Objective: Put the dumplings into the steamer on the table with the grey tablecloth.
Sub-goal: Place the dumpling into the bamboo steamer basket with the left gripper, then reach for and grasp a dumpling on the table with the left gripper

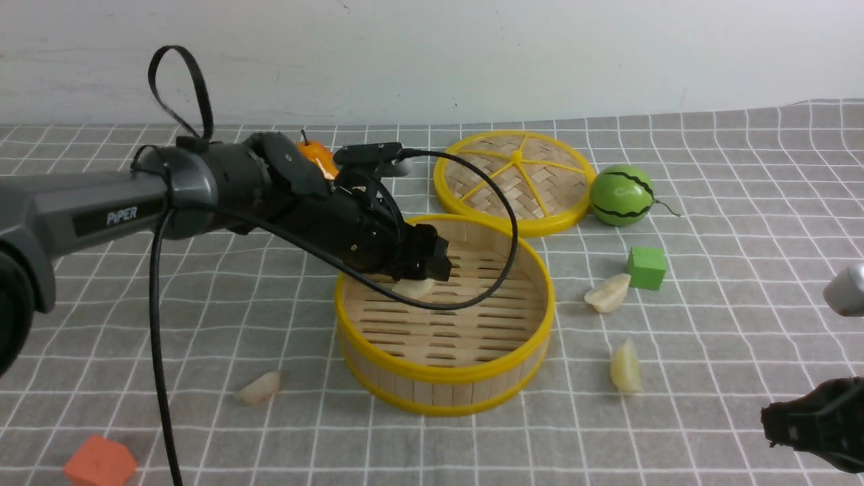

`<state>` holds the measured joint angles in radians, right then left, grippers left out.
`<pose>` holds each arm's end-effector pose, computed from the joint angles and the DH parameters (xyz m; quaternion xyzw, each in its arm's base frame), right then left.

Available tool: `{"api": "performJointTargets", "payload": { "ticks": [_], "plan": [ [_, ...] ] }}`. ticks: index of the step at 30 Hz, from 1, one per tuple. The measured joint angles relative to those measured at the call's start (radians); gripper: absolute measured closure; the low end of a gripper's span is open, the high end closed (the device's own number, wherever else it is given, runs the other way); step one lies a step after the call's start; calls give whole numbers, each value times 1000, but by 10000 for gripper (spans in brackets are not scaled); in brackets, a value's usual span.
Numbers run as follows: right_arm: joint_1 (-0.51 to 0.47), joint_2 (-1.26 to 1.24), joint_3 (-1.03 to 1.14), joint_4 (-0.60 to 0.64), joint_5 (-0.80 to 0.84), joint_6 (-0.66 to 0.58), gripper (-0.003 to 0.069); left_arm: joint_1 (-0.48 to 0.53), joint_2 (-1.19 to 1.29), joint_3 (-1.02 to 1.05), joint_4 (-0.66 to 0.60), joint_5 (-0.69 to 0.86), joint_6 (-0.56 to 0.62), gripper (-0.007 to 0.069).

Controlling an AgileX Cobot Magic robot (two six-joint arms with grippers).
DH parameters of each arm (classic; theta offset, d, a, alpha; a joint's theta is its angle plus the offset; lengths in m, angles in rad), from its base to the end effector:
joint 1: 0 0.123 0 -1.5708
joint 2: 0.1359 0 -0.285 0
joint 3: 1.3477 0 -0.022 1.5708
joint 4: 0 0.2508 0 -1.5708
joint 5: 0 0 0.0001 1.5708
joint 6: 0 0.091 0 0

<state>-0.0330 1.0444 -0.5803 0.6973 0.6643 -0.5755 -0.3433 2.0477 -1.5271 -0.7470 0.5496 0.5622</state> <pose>0.1846 0.0300 0.2483 -0.0460 0.9287 0.1874 0.3167 0.4189 -0.1841 0.2065 0.1717 0.9075 -0.2415 0.2979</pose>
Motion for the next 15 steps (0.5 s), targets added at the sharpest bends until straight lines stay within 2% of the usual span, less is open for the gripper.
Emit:
{"api": "performJointTargets", "payload": {
  "ticks": [2,5,7,9,11,15],
  "plan": [
    [0,0,0,1,1,-4,626,8,-46,-9,42,41,-39,69],
    [0,0,0,2,1,-11,626,74,-233,-39,233,215,-232,81],
    [0,0,0,4,1,-11,626,90,-266,-40,281,261,-278,93],
    [0,0,0,16,2,-11,624,130,-324,-16,438,405,-407,154],
    [0,0,0,31,6,-11,620,139,-322,39,524,451,-457,199],
    [0,0,0,39,14,-11,617,138,-253,229,591,390,-470,281]
  ]
}}
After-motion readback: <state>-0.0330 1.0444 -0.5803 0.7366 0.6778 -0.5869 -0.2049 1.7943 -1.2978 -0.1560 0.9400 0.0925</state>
